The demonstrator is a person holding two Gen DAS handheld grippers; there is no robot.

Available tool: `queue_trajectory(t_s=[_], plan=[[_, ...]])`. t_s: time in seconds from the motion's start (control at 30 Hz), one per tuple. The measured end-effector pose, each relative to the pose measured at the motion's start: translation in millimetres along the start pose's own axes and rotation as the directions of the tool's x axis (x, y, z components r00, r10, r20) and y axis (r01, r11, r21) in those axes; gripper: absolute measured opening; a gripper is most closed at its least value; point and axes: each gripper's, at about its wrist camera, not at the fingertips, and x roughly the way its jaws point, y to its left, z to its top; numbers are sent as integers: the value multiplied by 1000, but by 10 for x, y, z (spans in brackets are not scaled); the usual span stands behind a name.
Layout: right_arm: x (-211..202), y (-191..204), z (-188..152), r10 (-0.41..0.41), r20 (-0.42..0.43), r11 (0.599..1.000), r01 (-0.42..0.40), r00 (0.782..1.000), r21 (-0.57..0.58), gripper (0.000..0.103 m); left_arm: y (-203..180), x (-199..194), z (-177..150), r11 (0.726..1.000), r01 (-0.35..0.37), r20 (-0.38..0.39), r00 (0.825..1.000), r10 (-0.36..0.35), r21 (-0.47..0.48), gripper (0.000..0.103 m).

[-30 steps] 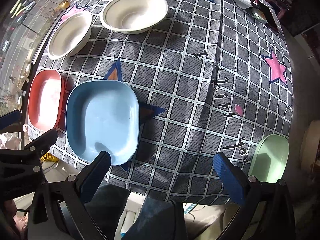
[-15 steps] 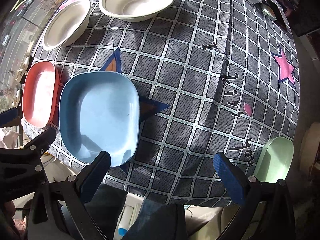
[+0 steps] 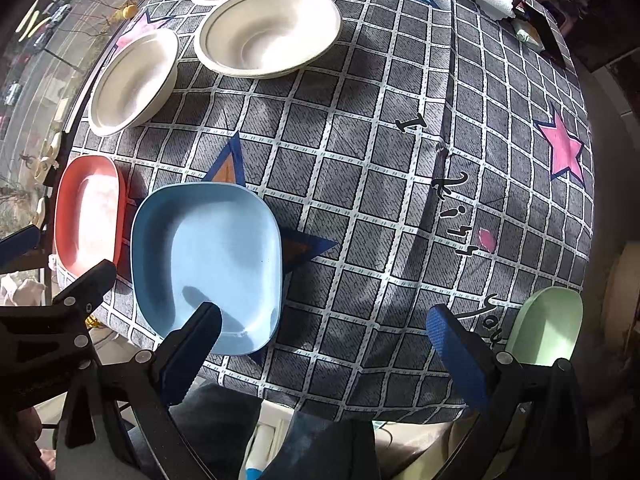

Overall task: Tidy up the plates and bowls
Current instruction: 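Move both grippers toward the blue plate beside the pink plate, then close both grippers on the rim of the blue plate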

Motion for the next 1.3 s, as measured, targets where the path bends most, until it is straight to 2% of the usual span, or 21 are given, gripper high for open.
queue_trajectory(t_s=[0.1, 0.13, 0.3, 0.4, 0.67, 0.9, 1.07, 1.17, 1.3], plan=[[-51, -29, 53, 5, 6, 1000, -5, 1000, 17, 103, -16, -21, 64, 1000, 24, 20, 1000, -24, 13, 103], [-60, -69, 81, 5, 6, 1000, -5, 1000, 21, 103, -26, 9, 102, 998, 55, 30, 998, -55, 22, 103], [-29, -57, 45, 0, 3, 999, 0, 1000, 37, 103, -95, 11, 173, 996, 81, 31, 996, -83, 43, 103], [-17, -54, 53, 0, -3, 999, 0, 1000, 35, 103, -203, -10, 226, 997, 70, 20, 997, -71, 44, 103], [107, 15, 86, -1, -29, 1000, 1, 1000, 19, 103, -329, 35, 254, 999, -22, -63, 998, 23, 26, 103], [566, 77, 125, -39, -117, 999, 39, 992, -4, 103, -331, 285, 197, 997, -2, -113, 994, 10, 74, 103], [915, 82, 139, -68, -184, 998, 68, 981, -5, 103, -424, 402, 145, 992, 11, -117, 993, 3, 122, 103], [1049, 51, 57, -105, -211, 994, 103, 972, -20, 103, -495, 408, 103, 989, 14, -117, 993, 4, 147, 103], [1100, -71, -109, -93, -219, 995, 97, 971, 8, 103, -628, 413, 65, 985, 7, -133, 991, 16, 175, 103]])
